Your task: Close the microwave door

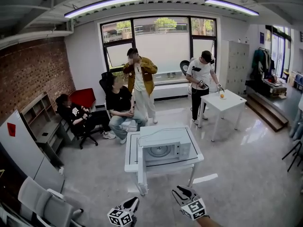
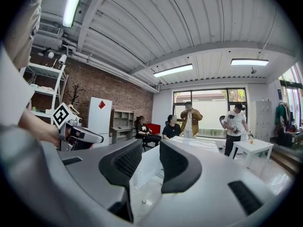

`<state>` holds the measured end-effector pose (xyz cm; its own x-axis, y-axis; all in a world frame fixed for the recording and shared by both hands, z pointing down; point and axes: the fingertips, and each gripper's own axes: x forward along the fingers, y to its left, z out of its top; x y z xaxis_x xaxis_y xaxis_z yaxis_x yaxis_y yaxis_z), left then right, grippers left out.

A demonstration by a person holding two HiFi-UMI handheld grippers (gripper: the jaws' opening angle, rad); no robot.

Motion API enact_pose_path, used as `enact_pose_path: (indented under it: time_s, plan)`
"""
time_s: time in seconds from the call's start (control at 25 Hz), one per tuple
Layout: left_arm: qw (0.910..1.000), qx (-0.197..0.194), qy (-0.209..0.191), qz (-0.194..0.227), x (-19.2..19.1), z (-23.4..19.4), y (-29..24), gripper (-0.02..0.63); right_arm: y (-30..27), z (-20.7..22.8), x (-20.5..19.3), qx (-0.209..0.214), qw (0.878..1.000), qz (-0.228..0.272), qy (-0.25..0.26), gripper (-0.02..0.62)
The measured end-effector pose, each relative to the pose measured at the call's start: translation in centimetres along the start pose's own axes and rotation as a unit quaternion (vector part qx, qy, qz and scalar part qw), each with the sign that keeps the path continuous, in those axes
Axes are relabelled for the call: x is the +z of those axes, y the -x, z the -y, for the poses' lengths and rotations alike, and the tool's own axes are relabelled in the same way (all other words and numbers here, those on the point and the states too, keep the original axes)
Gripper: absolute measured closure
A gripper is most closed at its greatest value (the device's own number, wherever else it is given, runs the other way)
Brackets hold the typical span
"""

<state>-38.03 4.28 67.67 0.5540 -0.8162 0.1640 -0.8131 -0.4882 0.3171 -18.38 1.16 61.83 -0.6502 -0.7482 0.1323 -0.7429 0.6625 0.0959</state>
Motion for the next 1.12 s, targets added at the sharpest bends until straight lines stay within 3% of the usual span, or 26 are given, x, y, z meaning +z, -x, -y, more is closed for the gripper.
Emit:
enact_pose_path:
  time_s: [0.48,0.84,1.12]
  plan:
    - [0.9999,-0.001,-0.007,-0.014,0.4,-3.5,-4.0,0.592,-4.0,2.3,-0.8,0.006,1.0,-0.008,-0.006,0.491]
    - [0.9978,0.036,-0.021,-0.051,-1.3,-6.1,-9.1,0.541,-8.0,6.4,-0.4,0.037,0.999,-0.012,-0.001,0.491]
    - [0.9915,0.093,-0.012,-0.091,-4.1,-9.7,-13.0,0.458,-10.6,9.2,0.2,0.07,0.997,-0.016,-0.003,0.491]
